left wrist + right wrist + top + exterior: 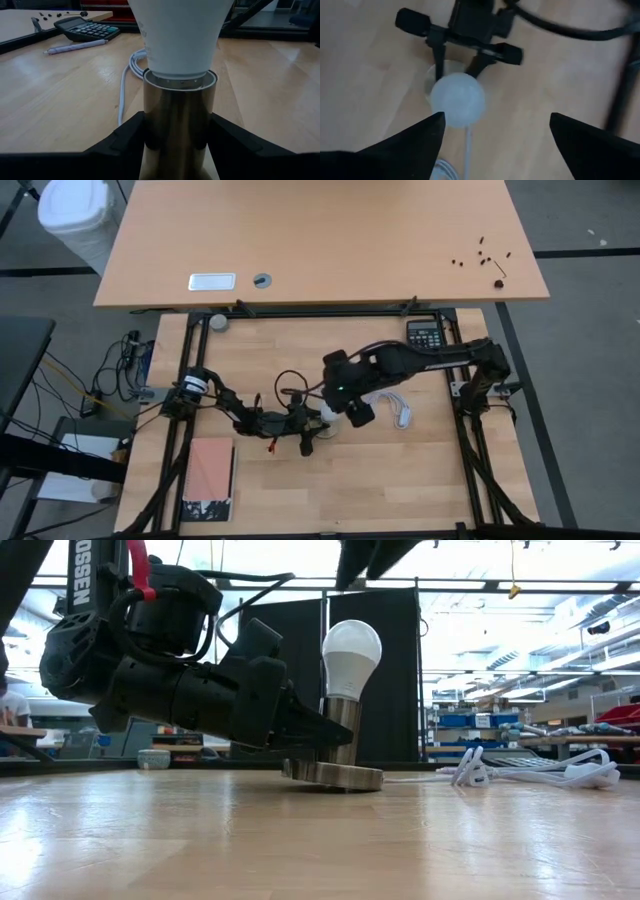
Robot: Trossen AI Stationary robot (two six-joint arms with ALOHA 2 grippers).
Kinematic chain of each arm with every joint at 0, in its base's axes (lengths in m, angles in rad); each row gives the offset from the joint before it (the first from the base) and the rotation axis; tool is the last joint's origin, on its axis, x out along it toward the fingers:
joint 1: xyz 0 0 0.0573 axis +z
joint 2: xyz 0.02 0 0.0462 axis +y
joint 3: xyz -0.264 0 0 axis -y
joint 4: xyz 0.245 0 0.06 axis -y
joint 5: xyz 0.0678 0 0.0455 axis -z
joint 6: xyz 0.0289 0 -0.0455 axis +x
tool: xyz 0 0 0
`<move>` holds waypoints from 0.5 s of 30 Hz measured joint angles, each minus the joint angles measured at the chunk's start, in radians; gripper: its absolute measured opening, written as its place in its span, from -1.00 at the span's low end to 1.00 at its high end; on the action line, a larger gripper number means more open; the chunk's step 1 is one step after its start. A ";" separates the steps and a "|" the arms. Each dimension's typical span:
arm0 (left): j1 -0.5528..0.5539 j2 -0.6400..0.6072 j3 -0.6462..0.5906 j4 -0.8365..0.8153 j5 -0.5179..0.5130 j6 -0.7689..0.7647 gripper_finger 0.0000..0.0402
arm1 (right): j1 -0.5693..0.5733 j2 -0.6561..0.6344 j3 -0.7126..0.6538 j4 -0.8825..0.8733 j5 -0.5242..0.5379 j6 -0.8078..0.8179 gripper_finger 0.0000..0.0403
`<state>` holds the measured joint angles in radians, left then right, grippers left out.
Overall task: Screw lightbulb
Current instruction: Insert the lightbulb on the lamp
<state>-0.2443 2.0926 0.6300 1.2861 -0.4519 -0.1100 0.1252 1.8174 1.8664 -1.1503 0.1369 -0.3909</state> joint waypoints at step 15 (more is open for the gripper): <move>0.000 0.000 0.000 0.002 0.000 -0.014 -0.03 | -0.003 0.225 0.299 -0.221 -0.132 0.046 0.98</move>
<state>-0.2443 2.0926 0.6300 1.2877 -0.4515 -0.1238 0.1219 2.0422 2.1653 -1.3712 0.0053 -0.3449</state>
